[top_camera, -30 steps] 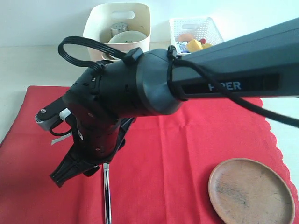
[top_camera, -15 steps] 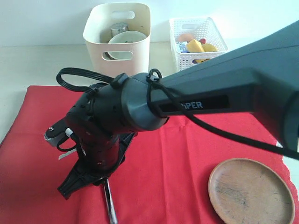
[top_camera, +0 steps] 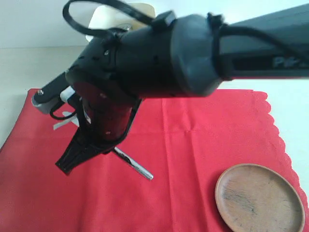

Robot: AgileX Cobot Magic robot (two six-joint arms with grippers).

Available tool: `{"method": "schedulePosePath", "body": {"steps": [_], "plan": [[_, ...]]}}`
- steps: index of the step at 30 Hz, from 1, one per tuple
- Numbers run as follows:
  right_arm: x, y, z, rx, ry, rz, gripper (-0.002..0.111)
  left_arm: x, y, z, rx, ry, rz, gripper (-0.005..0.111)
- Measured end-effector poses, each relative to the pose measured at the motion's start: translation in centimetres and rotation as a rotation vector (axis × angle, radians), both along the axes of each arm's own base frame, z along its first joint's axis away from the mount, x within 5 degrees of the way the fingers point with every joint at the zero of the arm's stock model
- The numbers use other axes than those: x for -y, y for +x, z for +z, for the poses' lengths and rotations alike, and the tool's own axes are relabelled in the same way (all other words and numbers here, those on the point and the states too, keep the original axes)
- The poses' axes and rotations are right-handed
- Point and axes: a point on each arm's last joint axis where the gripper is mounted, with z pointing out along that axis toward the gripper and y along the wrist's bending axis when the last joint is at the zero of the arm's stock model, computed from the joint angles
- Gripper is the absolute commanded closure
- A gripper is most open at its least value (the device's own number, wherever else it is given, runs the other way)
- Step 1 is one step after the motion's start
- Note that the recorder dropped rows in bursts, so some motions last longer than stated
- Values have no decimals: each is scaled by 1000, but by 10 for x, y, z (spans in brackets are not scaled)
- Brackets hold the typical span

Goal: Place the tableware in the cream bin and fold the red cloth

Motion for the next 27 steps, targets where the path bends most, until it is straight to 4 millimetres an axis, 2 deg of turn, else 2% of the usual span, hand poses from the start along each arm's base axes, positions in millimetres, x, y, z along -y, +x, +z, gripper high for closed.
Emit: {"method": "schedulePosePath", "body": {"steps": [5,9,14,18,22,27], "plan": [[12,5,39,157,37,-10,108,0,0,0,0,0,0,104],[19,12,56,279,47,-51,108,0,0,0,0,0,0,104],[21,22,63,399,48,-87,108,0,0,0,0,0,0,104],[22,34,57,414,67,-102,108,0,0,0,0,0,0,104],[31,56,53,419,100,-133,108,0,0,0,0,0,0,104],[47,87,59,439,242,-201,108,0,0,0,0,0,0,104]]}}
